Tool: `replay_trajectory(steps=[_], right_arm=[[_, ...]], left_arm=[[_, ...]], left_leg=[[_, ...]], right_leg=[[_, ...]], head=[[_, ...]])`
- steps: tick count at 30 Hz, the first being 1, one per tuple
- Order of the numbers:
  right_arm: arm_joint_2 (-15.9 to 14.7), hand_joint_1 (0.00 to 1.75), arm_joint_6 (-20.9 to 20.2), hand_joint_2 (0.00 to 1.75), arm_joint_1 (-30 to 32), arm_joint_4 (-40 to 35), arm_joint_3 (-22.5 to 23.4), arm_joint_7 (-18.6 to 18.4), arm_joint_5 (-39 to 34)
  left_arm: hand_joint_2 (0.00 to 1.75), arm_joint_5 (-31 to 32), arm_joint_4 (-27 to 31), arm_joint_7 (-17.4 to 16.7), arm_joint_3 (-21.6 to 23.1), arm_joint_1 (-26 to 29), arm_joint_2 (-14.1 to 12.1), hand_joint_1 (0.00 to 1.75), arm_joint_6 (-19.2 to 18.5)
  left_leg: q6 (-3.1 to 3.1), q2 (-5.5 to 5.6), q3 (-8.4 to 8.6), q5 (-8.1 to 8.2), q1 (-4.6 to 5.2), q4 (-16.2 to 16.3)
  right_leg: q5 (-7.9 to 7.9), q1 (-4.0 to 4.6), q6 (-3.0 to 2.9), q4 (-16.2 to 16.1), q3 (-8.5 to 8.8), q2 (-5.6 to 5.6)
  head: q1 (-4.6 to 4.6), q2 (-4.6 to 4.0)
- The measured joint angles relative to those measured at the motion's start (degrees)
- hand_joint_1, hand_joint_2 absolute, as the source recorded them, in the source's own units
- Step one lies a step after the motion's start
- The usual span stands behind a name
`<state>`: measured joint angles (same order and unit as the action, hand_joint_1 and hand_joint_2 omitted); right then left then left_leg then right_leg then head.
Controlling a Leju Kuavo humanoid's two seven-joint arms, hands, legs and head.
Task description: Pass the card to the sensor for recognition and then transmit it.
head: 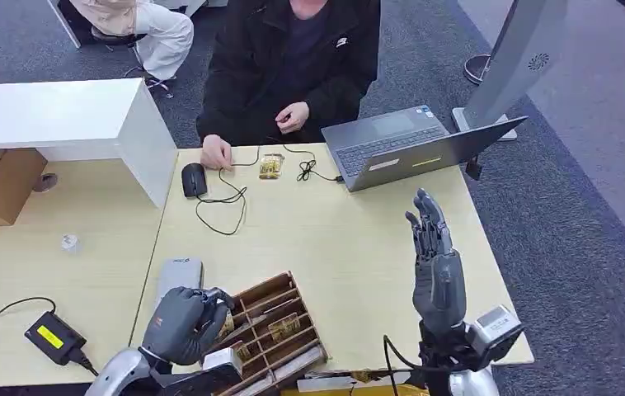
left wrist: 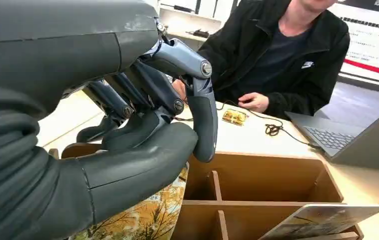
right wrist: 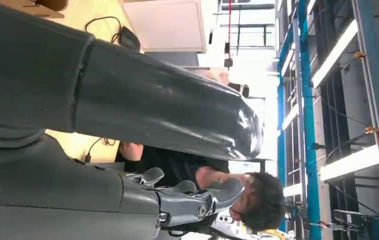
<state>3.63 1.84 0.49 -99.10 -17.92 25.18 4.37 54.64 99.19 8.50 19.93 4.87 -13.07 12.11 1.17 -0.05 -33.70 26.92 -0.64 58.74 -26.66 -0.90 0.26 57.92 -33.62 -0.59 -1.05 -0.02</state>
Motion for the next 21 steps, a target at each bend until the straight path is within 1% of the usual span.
replay_trajectory(steps=[3, 5, 10, 13, 15, 17, 21], right_arm=[[0.0, 0.00, 0.0, 0.00, 0.0, 0.0, 0.0, -0.1, 0.0], [0.0, 0.00, 0.0, 0.00, 0.1, 0.0, 0.0, -0.1, 0.0], [0.0, 0.00, 0.2, 0.00, 0.7, -0.1, 0.0, -0.1, 0.3], [0.0, 0.00, 0.8, 0.00, 1.0, -0.1, 0.0, -0.1, 0.5], [0.0, 0.00, 1.1, 0.00, 1.1, -0.2, 0.0, 0.0, 0.5], [0.0, 0.00, 1.5, 0.00, 1.2, -0.2, 0.0, 0.1, 0.5], [0.0, 0.00, 2.1, 0.00, 1.3, -0.2, 0.0, 0.2, 0.5]], left_arm=[[1.75, 0.2, 0.0, -0.1, 0.0, 0.2, 0.2, 1.75, 0.8], [1.75, 0.7, 0.0, -0.4, 0.0, 0.5, 0.6, 1.75, 2.3], [1.75, 2.8, 0.7, -0.7, -1.0, 1.3, 2.9, 1.75, 10.7], [1.75, 3.2, 1.7, 0.3, -2.0, 1.8, 4.5, 1.75, 16.6], [1.75, 3.2, 2.2, 1.0, -2.6, 2.1, 5.2, 1.75, 19.0], [1.75, 2.8, 3.0, 2.1, -3.1, 2.6, 6.2, 1.75, 22.3], [1.75, 2.5, 4.1, 3.2, -3.4, 3.1, 7.3, 1.75, 25.0]], left_leg=[[0.00, 0.00, 0.00, 0.00, 0.00, 0.0], [0.00, 0.00, 0.00, 0.00, 0.00, 0.0], [0.00, 0.00, -0.01, 0.00, 0.00, 0.0], [0.00, 0.00, -0.01, 0.00, 0.00, 0.0], [0.00, 0.00, -0.01, 0.00, 0.00, 0.0], [0.00, 0.00, -0.01, 0.00, 0.00, 0.0], [0.00, 0.00, -0.01, 0.00, 0.00, 0.0]], right_leg=[[0.00, 0.00, 0.00, 0.0, 0.00, 0.00], [0.00, 0.00, 0.00, 0.0, 0.00, 0.00], [0.00, 0.00, 0.00, 0.0, 0.00, 0.00], [0.00, 0.00, 0.00, 0.0, 0.00, 0.00], [0.00, 0.00, 0.00, 0.0, 0.00, 0.00], [0.00, 0.00, 0.00, 0.0, 0.00, 0.00], [0.00, 0.00, 0.00, 0.0, 0.00, 0.00]], head=[[0.02, 0.00], [0.02, 0.00], [0.02, 0.00], [0.00, 0.00], [0.02, 0.00], [0.00, 0.00], [0.02, 0.00]])
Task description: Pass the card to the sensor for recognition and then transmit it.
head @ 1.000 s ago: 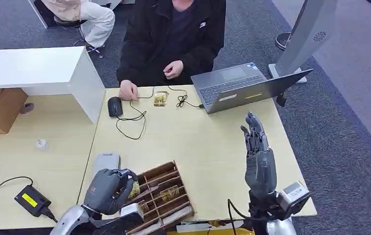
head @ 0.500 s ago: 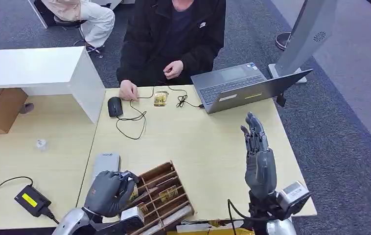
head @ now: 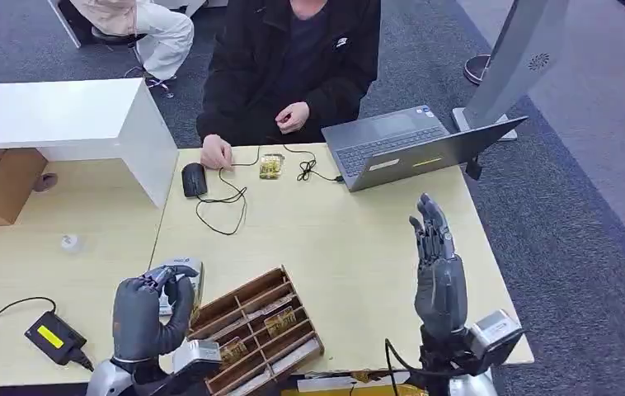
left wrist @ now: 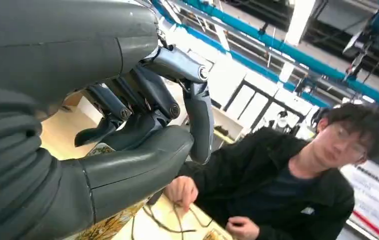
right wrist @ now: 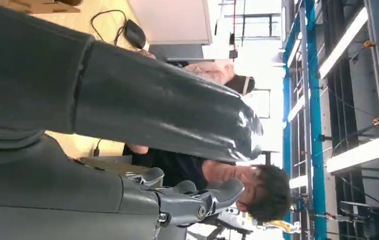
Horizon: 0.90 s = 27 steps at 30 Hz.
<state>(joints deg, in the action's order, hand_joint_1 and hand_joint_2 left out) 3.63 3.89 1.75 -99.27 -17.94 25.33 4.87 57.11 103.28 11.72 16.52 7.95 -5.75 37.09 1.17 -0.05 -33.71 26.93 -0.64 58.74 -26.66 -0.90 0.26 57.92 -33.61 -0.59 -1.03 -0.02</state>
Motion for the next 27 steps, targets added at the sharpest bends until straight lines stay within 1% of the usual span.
replay_trajectory(steps=[7, 12, 14, 19, 23, 25, 27], right_arm=[[0.0, 0.00, 0.9, 0.00, 0.0, 0.0, 0.0, 0.1, -0.2], [0.0, 0.00, 1.3, 0.00, 0.0, 0.0, -0.2, 0.1, -0.4], [0.0, 0.00, 1.7, 0.00, 0.0, 0.0, -0.3, 0.1, -0.5], [0.0, 0.00, 1.9, 0.00, -0.5, 0.2, -1.0, 0.1, -1.1], [0.0, 0.00, 1.7, 0.00, -1.5, 0.6, -1.9, 0.1, -1.8], [0.0, 0.00, 1.4, 0.00, -2.3, 1.0, -2.5, 0.1, -2.2], [0.0, 0.00, 1.1, 0.00, -3.2, 1.4, -3.1, 0.1, -2.6]], left_arm=[[1.75, -1.4, 0.9, 1.7, -0.2, 0.2, 0.9, 1.75, 2.3], [1.75, -1.9, 1.8, 4.9, -0.9, 0.3, 2.0, 1.75, 2.5], [1.75, -1.6, 2.3, 7.2, -1.7, 0.6, 3.1, 1.75, 2.5], [1.75, 0.9, 2.6, 11.0, -4.1, 0.6, 5.8, 1.75, 2.6], [1.75, 2.2, 2.6, 13.8, -6.9, -0.7, 7.9, 1.75, 2.6], [1.75, 2.4, 2.4, 14.8, -8.4, -2.0, 8.8, 1.75, 2.6], [1.75, 2.0, 1.6, 14.8, -9.8, -4.1, 9.0, 1.75, 2.6]], left_leg=[[0.00, 0.00, 0.00, 0.00, 0.00, 0.0], [0.00, 0.00, -0.01, 0.00, 0.00, 0.0], [0.00, 0.00, -0.01, 0.00, 0.00, 0.0], [0.00, 0.00, 0.00, 0.00, 0.00, 0.0], [0.00, 0.00, 0.00, -0.01, 0.00, 0.0], [-0.02, 0.00, 0.02, -0.02, 0.00, 0.0], [-0.05, 0.00, 0.02, -0.07, 0.00, 0.0]], right_leg=[[0.00, 0.00, 0.00, 0.0, 0.00, 0.00], [0.00, 0.00, 0.00, 0.0, 0.00, 0.00], [0.00, 0.00, 0.00, 0.0, 0.00, 0.00], [0.00, -0.01, 0.00, 0.0, 0.00, 0.00], [0.01, 0.00, 0.00, 0.0, 0.00, 0.00], [0.02, 0.00, 0.00, 0.0, 0.00, 0.00], [0.04, 0.00, -0.02, 0.0, 0.00, 0.00]], head=[[0.00, 0.00], [-0.02, 0.00], [0.00, 0.00], [-0.02, 0.00], [-0.02, 0.00], [-0.02, 0.00], [-0.02, 0.00]])
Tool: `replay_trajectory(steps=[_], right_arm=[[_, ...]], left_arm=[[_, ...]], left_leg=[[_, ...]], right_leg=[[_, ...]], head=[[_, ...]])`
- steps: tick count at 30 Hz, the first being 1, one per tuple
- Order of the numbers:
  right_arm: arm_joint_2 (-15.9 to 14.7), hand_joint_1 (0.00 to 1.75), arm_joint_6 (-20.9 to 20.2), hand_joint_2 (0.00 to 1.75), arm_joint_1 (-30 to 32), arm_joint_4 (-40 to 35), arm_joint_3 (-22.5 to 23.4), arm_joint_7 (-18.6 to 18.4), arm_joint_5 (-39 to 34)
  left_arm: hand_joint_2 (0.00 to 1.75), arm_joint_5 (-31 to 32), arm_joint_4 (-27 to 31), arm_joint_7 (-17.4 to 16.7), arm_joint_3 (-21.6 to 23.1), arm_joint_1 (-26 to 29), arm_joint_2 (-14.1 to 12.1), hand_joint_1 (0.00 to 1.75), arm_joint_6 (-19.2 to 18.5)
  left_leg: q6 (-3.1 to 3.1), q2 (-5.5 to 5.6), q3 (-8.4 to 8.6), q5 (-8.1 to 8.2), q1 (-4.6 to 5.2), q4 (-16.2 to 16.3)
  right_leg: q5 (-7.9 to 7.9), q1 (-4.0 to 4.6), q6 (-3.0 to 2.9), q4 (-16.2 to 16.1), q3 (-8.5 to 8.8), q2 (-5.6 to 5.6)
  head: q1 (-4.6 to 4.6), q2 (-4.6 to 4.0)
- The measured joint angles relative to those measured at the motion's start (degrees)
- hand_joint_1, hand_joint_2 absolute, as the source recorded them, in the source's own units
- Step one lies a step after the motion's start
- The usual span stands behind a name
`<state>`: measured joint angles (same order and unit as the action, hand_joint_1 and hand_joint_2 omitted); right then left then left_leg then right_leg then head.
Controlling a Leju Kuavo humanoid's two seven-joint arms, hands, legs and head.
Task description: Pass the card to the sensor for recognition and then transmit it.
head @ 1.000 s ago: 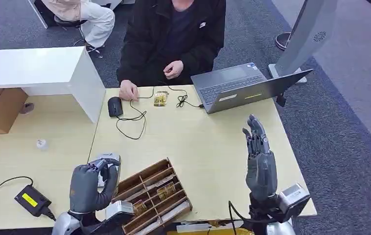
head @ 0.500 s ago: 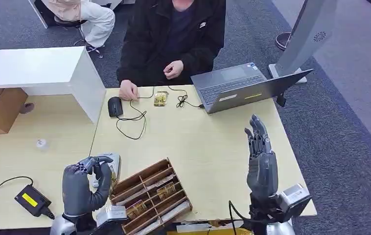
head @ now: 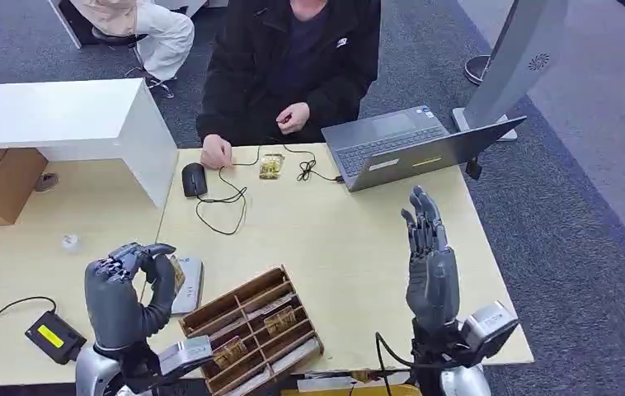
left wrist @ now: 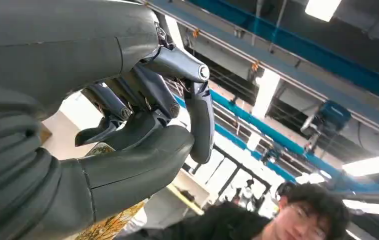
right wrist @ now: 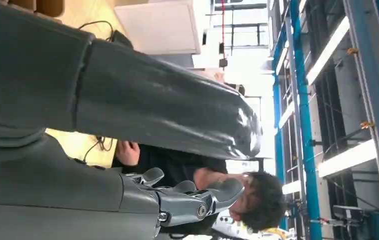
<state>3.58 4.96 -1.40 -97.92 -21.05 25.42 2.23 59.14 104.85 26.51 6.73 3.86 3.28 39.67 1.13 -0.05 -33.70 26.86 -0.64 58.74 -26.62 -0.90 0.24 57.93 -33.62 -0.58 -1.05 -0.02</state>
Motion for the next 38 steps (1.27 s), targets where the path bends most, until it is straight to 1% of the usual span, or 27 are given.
replay_trajectory(steps=[3, 6, 9, 14, 16, 21, 28, 29, 30, 31, 34, 38], right_arm=[[0.0, 0.00, -0.3, 0.00, -0.9, 0.5, -0.8, 0.0, -0.5], [0.0, 0.00, -0.8, 0.00, -2.3, 1.2, -1.8, 0.0, -1.0], [0.0, 0.00, -1.2, 0.00, -3.7, 2.0, -2.6, 0.0, -1.4], [0.0, 0.00, -1.8, 0.00, -4.9, 3.1, -3.9, -0.2, -2.3], [0.0, 0.00, -2.0, 0.00, -5.5, 3.7, -4.3, -0.2, -2.5], [0.0, 0.00, -2.5, 0.00, -6.8, 4.9, -5.2, -0.2, -3.1], [0.0, 0.00, -3.0, 0.00, -8.0, 6.3, -6.2, -0.2, -3.5], [0.0, 0.00, -3.0, 0.00, -8.1, 6.4, -6.3, -0.2, -3.6], [0.0, 0.00, -3.0, 0.00, -8.2, 6.5, -6.3, -0.2, -3.6], [0.0, 0.00, -3.1, 0.00, -8.4, 6.6, -6.4, -0.2, -3.6], [0.0, 0.00, -3.1, 0.00, -8.6, 6.9, -6.6, -0.2, -3.6], [0.0, 0.00, -3.1, 0.00, -8.8, 7.2, -6.7, -0.2, -3.7]], left_arm=[[1.75, 0.0, -1.5, -0.6, -1.5, -3.0, 0.0, 1.75, 0.0], [1.75, 0.3, -4.9, -3.0, -2.2, -7.6, -0.7, 1.75, 0.0], [1.75, 0.7, -8.6, -5.7, -2.5, -12.3, -2.3, 1.75, 0.0], [1.75, -1.2, -14.8, -10.5, -2.4, -19.3, -5.3, 1.75, 0.0], [1.75, -1.8, -17.4, -11.8, -2.4, -22.3, -6.5, 1.75, 0.0], [1.75, -3.4, -22.4, -13.8, -1.4, -29.0, -9.1, 1.75, -0.8], [1.75, -4.3, -27.0, -14.5, -0.3, -35.6, -10.7, 1.75, -2.2], [1.75, -4.3, -27.5, -14.5, -0.1, -36.1, -10.7, 1.45, -2.2], [1.75, -4.3, -27.8, -14.5, 0.0, -36.6, -10.8, 1.45, -2.2], [1.75, -4.5, -28.3, -14.5, 0.2, -37.0, -10.8, 0.00, -2.2], [1.75, -5.1, -28.9, -14.4, 0.5, -37.5, -10.7, 0.00, -1.4], [1.75, -6.9, -29.5, -14.0, 1.1, -37.6, -10.6, 0.00, -1.5]], left_leg=[[0.00, 0.00, 0.00, -0.02, -0.01, 0.0], [0.00, 0.03, -0.01, -0.07, 0.00, 0.0], [0.02, 0.03, 0.00, -0.09, 0.00, 0.0], [0.03, 0.03, 0.00, -0.10, 0.00, 0.0], [0.05, 0.03, 0.00, -0.11, 0.00, 0.0], [0.06, 0.02, -0.01, -0.11, 0.00, 0.0], [0.06, 0.02, -0.01, -0.11, 0.00, 0.0], [0.06, 0.02, -0.01, -0.11, 0.00, 0.0], [0.06, 0.02, -0.01, -0.11, 0.00, 0.0], [0.06, 0.02, -0.01, -0.11, 0.00, 0.0], [0.06, 0.02, -0.01, -0.11, 0.00, 0.0], [0.06, 0.01, -0.01, -0.11, 0.00, 0.0]], right_leg=[[0.01, 0.00, -0.01, 0.0, 0.00, 0.01], [0.03, 0.01, -0.02, 0.0, 0.01, 0.07], [0.07, 0.01, -0.06, 0.0, 0.01, 0.07], [0.07, 0.01, -0.06, 0.0, -0.01, 0.05], [0.07, 0.01, -0.06, 0.0, -0.02, 0.05], [0.07, 0.02, -0.06, 0.0, -0.03, 0.05], [0.08, 0.01, -0.06, 0.0, -0.03, 0.03], [0.08, 0.01, -0.06, 0.0, -0.03, 0.03], [0.08, 0.01, -0.06, 0.0, -0.03, 0.03], [0.08, 0.01, -0.06, 0.0, -0.03, 0.03], [0.07, 0.01, -0.06, 0.0, -0.03, 0.02], [0.07, 0.01, -0.06, 0.0, -0.03, 0.02]], head=[[0.00, 0.00], [0.00, 0.00], [0.00, 0.00], [0.00, 0.00], [0.00, 0.00], [0.00, 0.00], [0.02, 0.00], [0.00, 0.00], [0.00, 0.00], [0.00, 0.00], [0.00, 0.00], [0.02, 0.00]])
